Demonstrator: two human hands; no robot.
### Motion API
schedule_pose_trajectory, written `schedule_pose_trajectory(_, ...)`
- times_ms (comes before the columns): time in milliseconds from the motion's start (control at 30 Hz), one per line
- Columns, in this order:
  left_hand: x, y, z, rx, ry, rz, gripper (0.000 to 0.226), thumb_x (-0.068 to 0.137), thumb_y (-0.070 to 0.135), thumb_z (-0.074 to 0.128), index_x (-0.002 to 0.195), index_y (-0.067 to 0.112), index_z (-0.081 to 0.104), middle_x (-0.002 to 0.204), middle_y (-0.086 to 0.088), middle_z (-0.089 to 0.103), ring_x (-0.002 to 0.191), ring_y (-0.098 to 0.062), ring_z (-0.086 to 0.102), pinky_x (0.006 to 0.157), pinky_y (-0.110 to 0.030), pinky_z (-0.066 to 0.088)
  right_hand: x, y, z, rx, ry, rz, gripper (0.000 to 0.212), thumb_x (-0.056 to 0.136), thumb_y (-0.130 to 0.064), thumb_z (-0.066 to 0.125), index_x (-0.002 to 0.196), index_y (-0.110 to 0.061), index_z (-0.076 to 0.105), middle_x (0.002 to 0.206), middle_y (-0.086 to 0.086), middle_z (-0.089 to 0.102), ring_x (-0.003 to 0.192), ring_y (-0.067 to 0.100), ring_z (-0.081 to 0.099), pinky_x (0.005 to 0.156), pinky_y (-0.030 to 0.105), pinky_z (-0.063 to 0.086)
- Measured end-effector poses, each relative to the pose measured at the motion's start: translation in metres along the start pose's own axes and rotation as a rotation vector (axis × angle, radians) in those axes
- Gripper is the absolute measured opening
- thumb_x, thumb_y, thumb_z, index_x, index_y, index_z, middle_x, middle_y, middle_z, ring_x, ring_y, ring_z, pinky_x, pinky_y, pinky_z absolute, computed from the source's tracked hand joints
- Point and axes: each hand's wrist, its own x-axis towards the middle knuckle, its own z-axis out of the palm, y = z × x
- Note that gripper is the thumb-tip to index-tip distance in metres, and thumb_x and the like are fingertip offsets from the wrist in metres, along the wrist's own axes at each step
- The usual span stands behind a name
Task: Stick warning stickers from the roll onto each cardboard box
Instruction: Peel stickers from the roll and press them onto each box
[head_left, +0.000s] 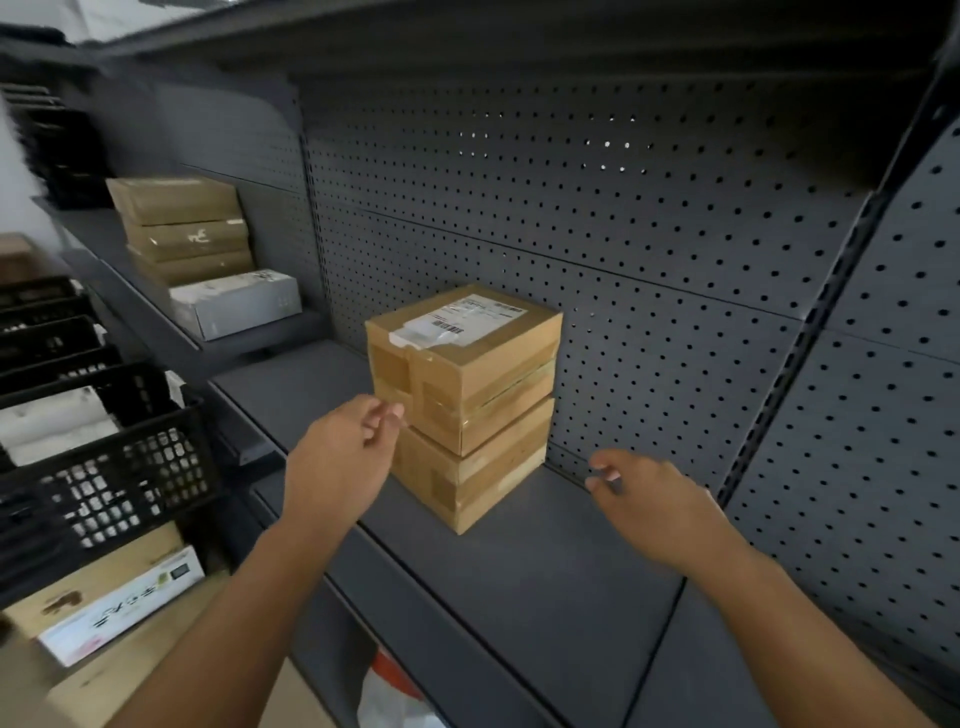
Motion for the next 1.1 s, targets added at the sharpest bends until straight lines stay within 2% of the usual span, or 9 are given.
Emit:
schedule_pose_trajectory(133, 0.035, -0.013, -0.002, -0.322, 0.028, -0.200, 0.044, 0.100, 0.056, 0.043, 0.126, 0.023, 0.054, 0.112, 0.006, 0.060, 0.104, -0.018, 0.056, 0.086, -0.034, 0.039, 0.025, -0.032, 0.004, 0.353, -0.055, 0.034, 0.047, 0.103, -0.045, 0.044, 0.147, -0.026, 0.042, 0.144, -0.004, 0.053, 0.130, 0.016, 0.052, 0.093, 0.028, 0.042)
schedule_pose_trajectory(267, 0.090, -0.027, 0.006, -0.643, -0.096, -0.394, 0.065, 0.092, 0.073, 0.041, 0.141, 0.030, 0.044, 0.144, 0.000, 0.051, 0.130, -0.021, 0.049, 0.110, -0.040, 0.038, 0.052, -0.067, 0.008, 0.674, -0.085, 0.110, 0.063, 0.100, -0.057, 0.043, 0.155, -0.031, 0.027, 0.152, -0.006, 0.043, 0.133, 0.019, 0.050, 0.105, 0.033, 0.040)
schedule_pose_trajectory(367, 0.117, -0.030, 0.013, -0.699, -0.224, -0.410, 0.080, 0.082, 0.086, 0.037, 0.147, 0.041, 0.038, 0.158, 0.007, 0.037, 0.143, -0.018, 0.038, 0.121, -0.047, 0.027, 0.073, -0.090, 0.016, 0.888, -0.110, 0.194, 0.079, 0.092, -0.068, 0.047, 0.158, -0.037, 0.018, 0.157, -0.005, 0.038, 0.138, 0.020, 0.045, 0.116, 0.045, 0.038)
schedule_pose_trajectory(467, 0.133, -0.028, 0.019, -0.711, -0.336, -0.397, 0.098, 0.067, 0.098, 0.037, 0.148, 0.044, 0.038, 0.160, 0.012, 0.035, 0.148, -0.014, 0.032, 0.123, -0.049, 0.020, 0.089, -0.110, 0.020, 1.009, -0.122, 0.254, 0.095, 0.077, -0.080, 0.050, 0.157, -0.042, 0.016, 0.157, -0.006, 0.040, 0.138, 0.021, 0.045, 0.116, 0.046, 0.038)
schedule_pose_trajectory(567, 0.142, -0.028, 0.024, -0.717, -0.306, -0.415, 0.106, 0.056, 0.103, 0.040, 0.141, 0.039, 0.051, 0.151, 0.010, 0.050, 0.139, -0.015, 0.044, 0.120, -0.048, 0.028, 0.101, -0.121, 0.023, 1.073, -0.101, 0.298, 0.108, 0.058, -0.087, 0.049, 0.154, -0.044, 0.024, 0.150, -0.010, 0.047, 0.134, 0.019, 0.048, 0.115, 0.047, 0.039)
schedule_pose_trajectory(633, 0.136, -0.023, 0.019, -0.705, -0.264, -0.410, 0.096, 0.064, 0.097, 0.043, 0.135, 0.034, 0.058, 0.140, 0.008, 0.060, 0.129, -0.016, 0.054, 0.116, -0.046, 0.036, 0.103, -0.124, 0.022, 1.086, -0.083, 0.325, 0.102, 0.060, -0.084, 0.050, 0.151, -0.043, 0.031, 0.142, -0.009, 0.052, 0.130, 0.019, 0.050, 0.112, 0.047, 0.042)
schedule_pose_trajectory(800, 0.110, -0.002, 0.004, -0.727, -0.269, -0.369, 0.049, 0.090, 0.073, 0.047, 0.105, 0.031, 0.068, 0.097, 0.013, 0.071, 0.092, -0.004, 0.065, 0.083, -0.029, 0.047, 0.091, -0.113, 0.012, 1.126, -0.075, 0.316, 0.041, 0.092, -0.057, 0.051, 0.126, -0.035, 0.058, 0.120, -0.005, 0.066, 0.110, 0.016, 0.063, 0.102, 0.043, 0.052)
schedule_pose_trajectory(900, 0.089, 0.013, -0.007, -0.704, -0.266, -0.291, 0.031, 0.092, 0.065, 0.053, 0.093, 0.037, 0.067, 0.095, 0.014, 0.072, 0.092, -0.006, 0.067, 0.080, -0.033, 0.053, 0.069, -0.095, -0.001, 1.122, -0.050, 0.280, 0.030, 0.094, -0.051, 0.052, 0.118, -0.037, 0.063, 0.116, -0.006, 0.070, 0.108, 0.016, 0.067, 0.100, 0.041, 0.054)
schedule_pose_trajectory(1100, 0.029, 0.050, -0.005, -0.679, -0.358, -0.121, 0.018, 0.091, 0.059, 0.058, 0.103, 0.046, 0.062, 0.104, 0.022, 0.070, 0.095, -0.002, 0.069, 0.085, -0.038, 0.057, -0.003, -0.041, -0.032, 1.109, 0.042, 0.233, 0.024, 0.100, -0.044, 0.050, 0.114, -0.040, 0.068, 0.103, -0.014, 0.078, 0.090, 0.004, 0.074, 0.088, 0.029, 0.053)
